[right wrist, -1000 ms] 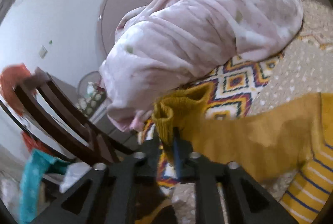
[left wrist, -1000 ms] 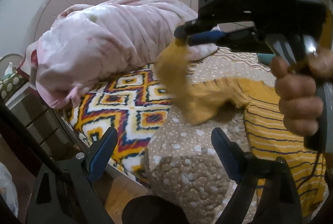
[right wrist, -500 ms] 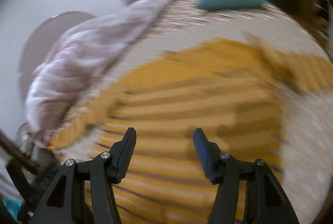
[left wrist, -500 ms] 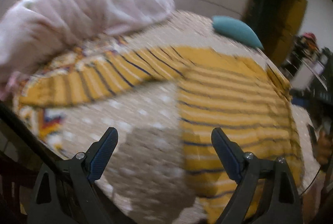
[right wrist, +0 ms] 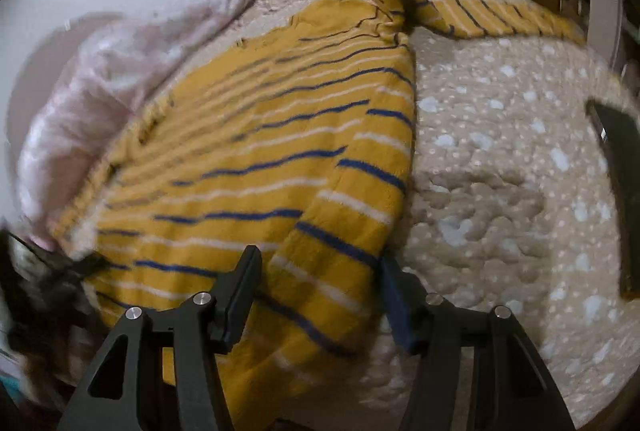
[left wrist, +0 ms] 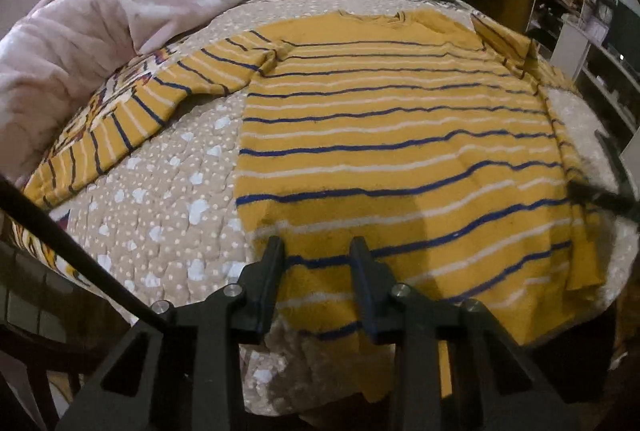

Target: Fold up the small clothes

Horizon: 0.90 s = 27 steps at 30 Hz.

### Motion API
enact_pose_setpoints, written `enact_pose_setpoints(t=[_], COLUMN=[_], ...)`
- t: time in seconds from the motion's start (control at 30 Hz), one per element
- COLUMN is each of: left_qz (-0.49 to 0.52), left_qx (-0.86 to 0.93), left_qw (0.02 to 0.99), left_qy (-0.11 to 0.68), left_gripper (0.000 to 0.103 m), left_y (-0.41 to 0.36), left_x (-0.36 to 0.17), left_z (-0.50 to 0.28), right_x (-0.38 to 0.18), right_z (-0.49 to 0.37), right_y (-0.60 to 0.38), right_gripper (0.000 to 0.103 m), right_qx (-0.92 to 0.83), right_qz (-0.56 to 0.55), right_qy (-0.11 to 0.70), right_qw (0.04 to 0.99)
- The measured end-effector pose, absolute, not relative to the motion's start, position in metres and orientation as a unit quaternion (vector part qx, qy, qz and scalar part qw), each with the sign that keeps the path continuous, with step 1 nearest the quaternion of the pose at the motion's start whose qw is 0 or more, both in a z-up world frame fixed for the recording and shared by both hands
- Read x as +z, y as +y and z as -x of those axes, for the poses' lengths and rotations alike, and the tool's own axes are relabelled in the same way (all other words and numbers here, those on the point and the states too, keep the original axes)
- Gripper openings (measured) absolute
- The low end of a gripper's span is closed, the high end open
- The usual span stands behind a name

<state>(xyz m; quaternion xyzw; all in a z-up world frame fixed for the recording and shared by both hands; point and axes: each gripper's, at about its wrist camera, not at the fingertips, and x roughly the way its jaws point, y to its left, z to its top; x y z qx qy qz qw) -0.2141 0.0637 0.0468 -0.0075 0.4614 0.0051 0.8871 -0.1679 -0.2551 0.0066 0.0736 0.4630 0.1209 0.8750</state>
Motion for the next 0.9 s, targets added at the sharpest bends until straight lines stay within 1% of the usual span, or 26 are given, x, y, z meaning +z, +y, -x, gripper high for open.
enact_pose_setpoints(t=[0.03, 0.1, 0.23, 0.27, 0.3, 0.37, 0.4, 0.5, 0.6, 0.7, 0.8, 0.9], left_qz=[0.012, 0.018, 0.009, 0.009, 0.009, 0.013, 0.015, 0.012, 0.007, 0.014, 0.023, 0.023], left_qx=[0.004, 0.004, 0.003, 0.000, -0.002, -0.007, -0.010, -0.021, -0.022, -0.016, -0.012, -0.005], left_qw=[0.888, 0.894, 0.906, 0.908, 0.909, 0.912, 0.913, 0.911, 0.910, 0.909, 0.906, 0.903], left_qy=[0.461, 0.448, 0.424, 0.419, 0.416, 0.410, 0.408, 0.412, 0.413, 0.415, 0.422, 0.428], left_gripper=[0.033, 0.033, 0.034, 0.037, 0.046, 0.057, 0.059, 0.060, 0.061, 0.062, 0.063, 0.063], left_y=[0.067, 0.072, 0.067, 0.065, 0.062, 0.055, 0.053, 0.046, 0.043, 0.046, 0.049, 0.050], left_x=[0.051, 0.062, 0.079, 0.082, 0.084, 0.086, 0.087, 0.086, 0.084, 0.081, 0.077, 0.072], left_z=[0.213, 0.216, 0.214, 0.213, 0.211, 0.208, 0.208, 0.203, 0.202, 0.200, 0.194, 0.190], right_x=[0.007, 0.007, 0.004, 0.006, 0.011, 0.021, 0.025, 0.039, 0.047, 0.040, 0.019, -0.001], right_z=[0.171, 0.177, 0.183, 0.184, 0.183, 0.176, 0.167, 0.132, 0.092, 0.040, 0.003, -0.025], right_y=[-0.254, -0.263, -0.287, -0.295, -0.303, -0.316, -0.327, -0.372, -0.424, -0.482, -0.517, -0.527], right_gripper=[0.036, 0.029, 0.028, 0.028, 0.028, 0.028, 0.029, 0.030, 0.042, 0.047, 0.047, 0.047], right_qx=[0.118, 0.119, 0.136, 0.142, 0.140, 0.121, 0.102, 0.051, 0.011, -0.022, -0.044, -0.074], right_qz=[-0.062, -0.070, -0.104, -0.118, -0.133, -0.142, -0.147, -0.178, -0.225, -0.311, -0.382, -0.401], right_qy=[0.461, 0.464, 0.461, 0.457, 0.449, 0.437, 0.431, 0.413, 0.404, 0.409, 0.417, 0.424], right_qw=[0.877, 0.875, 0.871, 0.870, 0.873, 0.880, 0.884, 0.892, 0.887, 0.858, 0.824, 0.809])
